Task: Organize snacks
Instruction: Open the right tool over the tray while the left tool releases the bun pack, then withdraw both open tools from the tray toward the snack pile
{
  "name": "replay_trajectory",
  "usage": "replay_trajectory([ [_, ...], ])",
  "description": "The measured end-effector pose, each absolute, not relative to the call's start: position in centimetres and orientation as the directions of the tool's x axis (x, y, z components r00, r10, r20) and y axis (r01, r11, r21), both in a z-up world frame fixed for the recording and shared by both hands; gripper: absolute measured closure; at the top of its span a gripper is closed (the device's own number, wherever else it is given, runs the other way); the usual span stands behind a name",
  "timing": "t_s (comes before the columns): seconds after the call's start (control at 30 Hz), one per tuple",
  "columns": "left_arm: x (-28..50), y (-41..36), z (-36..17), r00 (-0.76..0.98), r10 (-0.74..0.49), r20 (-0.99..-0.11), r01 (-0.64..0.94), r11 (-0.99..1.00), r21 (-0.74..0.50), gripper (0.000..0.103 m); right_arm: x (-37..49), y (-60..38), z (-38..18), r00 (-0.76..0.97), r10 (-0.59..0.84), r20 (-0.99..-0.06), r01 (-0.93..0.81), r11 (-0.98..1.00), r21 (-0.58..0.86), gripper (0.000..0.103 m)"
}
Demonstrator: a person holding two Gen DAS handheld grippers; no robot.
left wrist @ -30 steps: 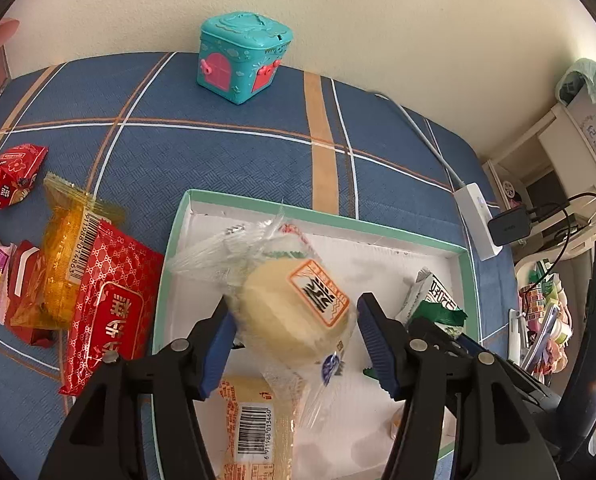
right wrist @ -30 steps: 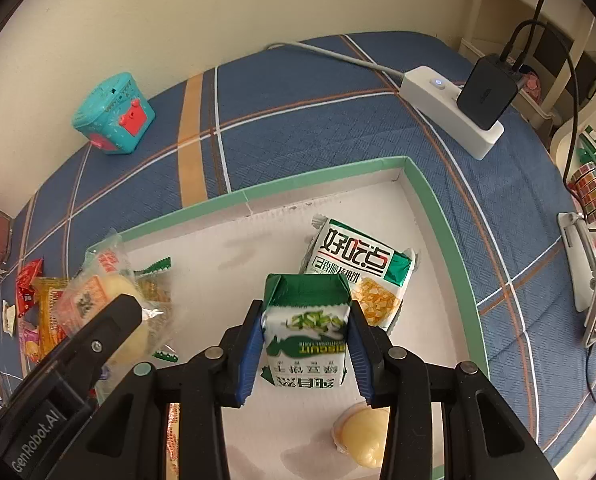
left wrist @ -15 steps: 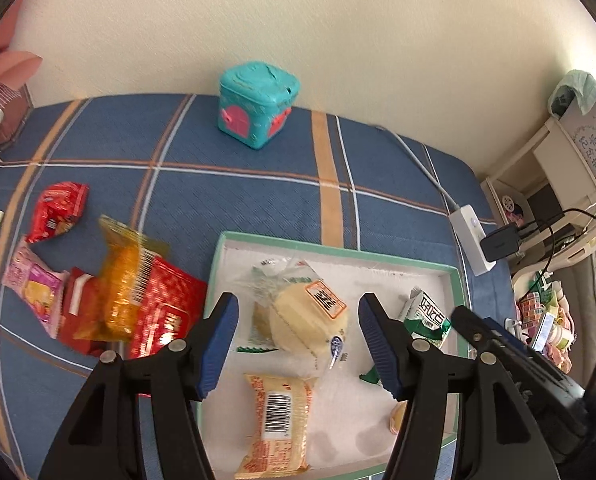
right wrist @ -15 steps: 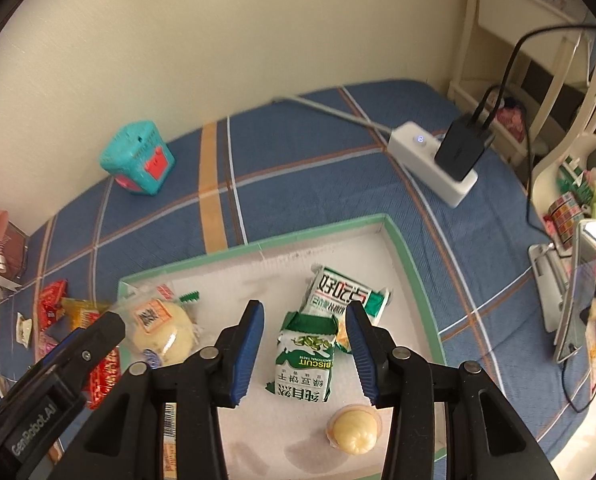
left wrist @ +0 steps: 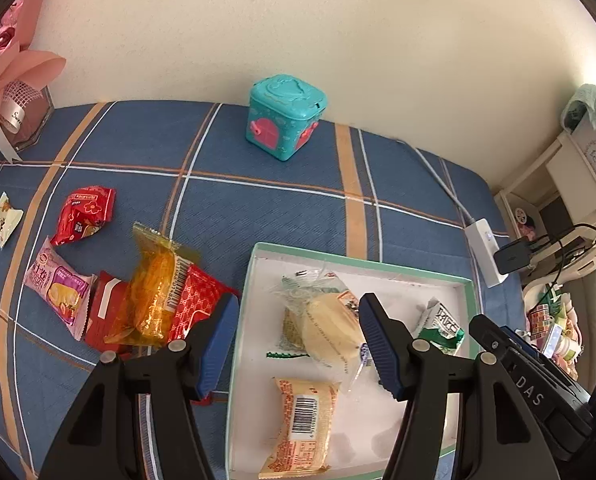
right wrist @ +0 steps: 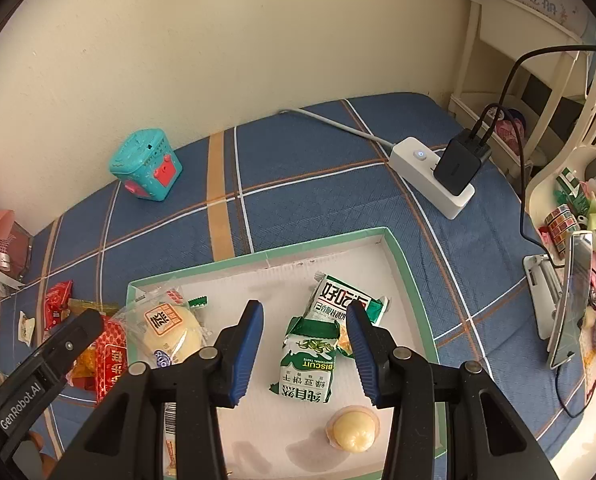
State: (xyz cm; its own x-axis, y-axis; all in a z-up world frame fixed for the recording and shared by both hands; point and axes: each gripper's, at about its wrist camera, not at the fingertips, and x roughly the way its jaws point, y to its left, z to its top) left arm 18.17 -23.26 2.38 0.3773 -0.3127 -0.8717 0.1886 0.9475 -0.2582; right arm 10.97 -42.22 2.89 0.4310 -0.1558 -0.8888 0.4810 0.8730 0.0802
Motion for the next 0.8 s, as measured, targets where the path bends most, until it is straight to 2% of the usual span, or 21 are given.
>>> replay_trajectory([
  [0.03,18.2,-23.2,2.3,0.377,-0.306,-0.874,0.184,0.95,-0.253,0.039,11.0,-42.2,2.8,0.43,-0.153,-0.89,0.482,0.873,0.082,0.043],
  [0.07,18.3,-23.1,2.2,0.377,-0.298,-0.877,0.18,0.952,-0.246,0.038,11.0,-42.3,2.6,0.429,-0.152,-0.89,0.485,0.871,0.085,0.032],
  [0.1,18.3,-23.0,2.0,0.378,-0.29,-0.879,0.177,0.955,-0.239,0.038,11.0,-42.4,2.5,0.43,-0.152,-0.89,0.486,0.869,0.087,0.029],
  [0.2,18.5,-22.8,1.8,0.38,-0.272,-0.884,0.168,0.96,-0.224,0.038,11.0,-42.6,2.2,0.424,-0.156,-0.892,0.489,0.869,0.08,0.026],
  [0.23,18.6,-22.6,1.6,0.381,-0.265,-0.886,0.159,0.962,-0.22,0.035,11.0,-42.6,2.0,0.422,-0.156,-0.893,0.49,0.868,0.08,0.024],
  [0.27,18.7,-22.5,1.6,0.382,-0.26,-0.887,0.152,0.964,-0.217,0.026,11.1,-42.7,1.9,0.419,-0.154,-0.895,0.492,0.867,0.081,0.021],
  [0.3,18.8,-22.3,1.5,0.386,-0.254,-0.887,0.146,0.966,-0.213,0.023,11.1,-42.8,1.7,0.417,-0.151,-0.896,0.492,0.866,0.083,0.019],
  [0.4,18.9,-22.0,1.5,0.405,-0.228,-0.886,0.133,0.973,-0.19,0.02,11.1,-42.8,1.5,0.416,-0.153,-0.897,0.49,0.868,0.08,0.012],
  [0.47,19.0,-21.7,1.5,0.418,-0.21,-0.884,0.12,0.977,-0.175,0.015,11.1,-42.8,1.5,0.417,-0.157,-0.895,0.487,0.87,0.075,0.008],
  [0.63,19.1,-21.0,1.7,0.44,-0.185,-0.879,0.092,0.983,-0.161,0.013,11.1,-42.8,1.5,0.423,-0.154,-0.893,0.484,0.871,0.079,0.006],
  [0.73,19.1,-20.8,1.8,0.457,-0.165,-0.874,0.085,0.986,-0.143,0.005,11.1,-42.9,1.6,0.423,-0.154,-0.893,0.484,0.871,0.079,0.0],
  [0.8,19.1,-20.6,2.0,0.464,-0.167,-0.87,0.082,0.986,-0.145,0.005,11.1,-42.9,1.6,0.429,-0.153,-0.89,0.481,0.873,0.081,0.0],
])
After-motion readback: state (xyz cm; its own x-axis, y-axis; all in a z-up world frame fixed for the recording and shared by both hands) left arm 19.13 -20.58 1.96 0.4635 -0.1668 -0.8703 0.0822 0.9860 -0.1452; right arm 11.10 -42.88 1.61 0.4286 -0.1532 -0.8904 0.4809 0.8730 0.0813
